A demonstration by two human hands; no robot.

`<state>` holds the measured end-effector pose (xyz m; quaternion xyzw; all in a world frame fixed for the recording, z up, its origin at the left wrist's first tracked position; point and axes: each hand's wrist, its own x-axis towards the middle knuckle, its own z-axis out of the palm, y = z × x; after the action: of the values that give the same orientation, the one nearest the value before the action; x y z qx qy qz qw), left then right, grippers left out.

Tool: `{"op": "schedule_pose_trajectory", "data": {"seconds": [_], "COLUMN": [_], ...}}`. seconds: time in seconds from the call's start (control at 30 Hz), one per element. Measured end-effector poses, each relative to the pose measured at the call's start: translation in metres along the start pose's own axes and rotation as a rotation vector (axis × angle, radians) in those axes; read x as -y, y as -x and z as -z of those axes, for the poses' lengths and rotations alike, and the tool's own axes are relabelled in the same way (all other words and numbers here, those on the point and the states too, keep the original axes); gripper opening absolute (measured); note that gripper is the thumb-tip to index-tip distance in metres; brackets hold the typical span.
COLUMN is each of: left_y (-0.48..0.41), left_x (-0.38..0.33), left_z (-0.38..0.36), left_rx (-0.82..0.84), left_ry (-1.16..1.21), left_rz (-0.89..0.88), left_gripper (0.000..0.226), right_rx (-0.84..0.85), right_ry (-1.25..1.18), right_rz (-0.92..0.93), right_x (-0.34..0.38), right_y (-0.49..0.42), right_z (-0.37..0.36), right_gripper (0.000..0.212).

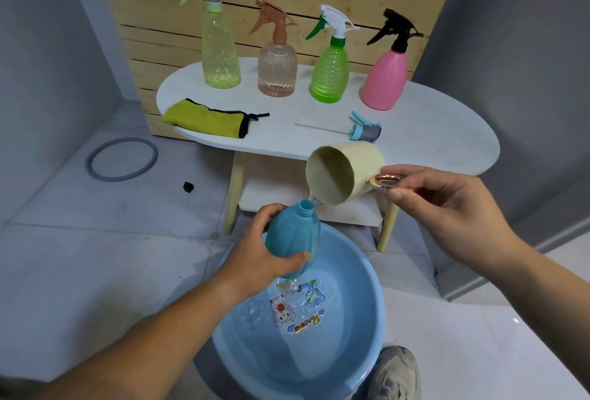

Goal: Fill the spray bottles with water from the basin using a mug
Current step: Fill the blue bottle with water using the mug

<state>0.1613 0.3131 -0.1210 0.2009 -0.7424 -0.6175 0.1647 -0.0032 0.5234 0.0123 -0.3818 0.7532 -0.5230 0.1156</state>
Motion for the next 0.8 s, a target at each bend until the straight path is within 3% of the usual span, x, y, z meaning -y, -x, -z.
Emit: {"op": "schedule_pose_trajectory", "data": {"seconds": [0.53,0.8], "left_y": [0.0017,0.0017], "left_x": [0.0001,0.0016], "left_z": [-0.0006,-0.0008], "left_rx": [0.014,0.011], "left_ry": [0.014,0.008], "left_rz": [-0.008,0.002], "left_gripper": [0.078,0.072], "right_rx": [0.011,0.022], "right_ry": [0.090,0.098], "right_rz": [0.112,0.160], "right_x": [-0.0016,-0.0025], "right_y": [0.0009,0.0002], "right_z": [0.0010,0.0002], "right_gripper": [0.029,0.017]}}
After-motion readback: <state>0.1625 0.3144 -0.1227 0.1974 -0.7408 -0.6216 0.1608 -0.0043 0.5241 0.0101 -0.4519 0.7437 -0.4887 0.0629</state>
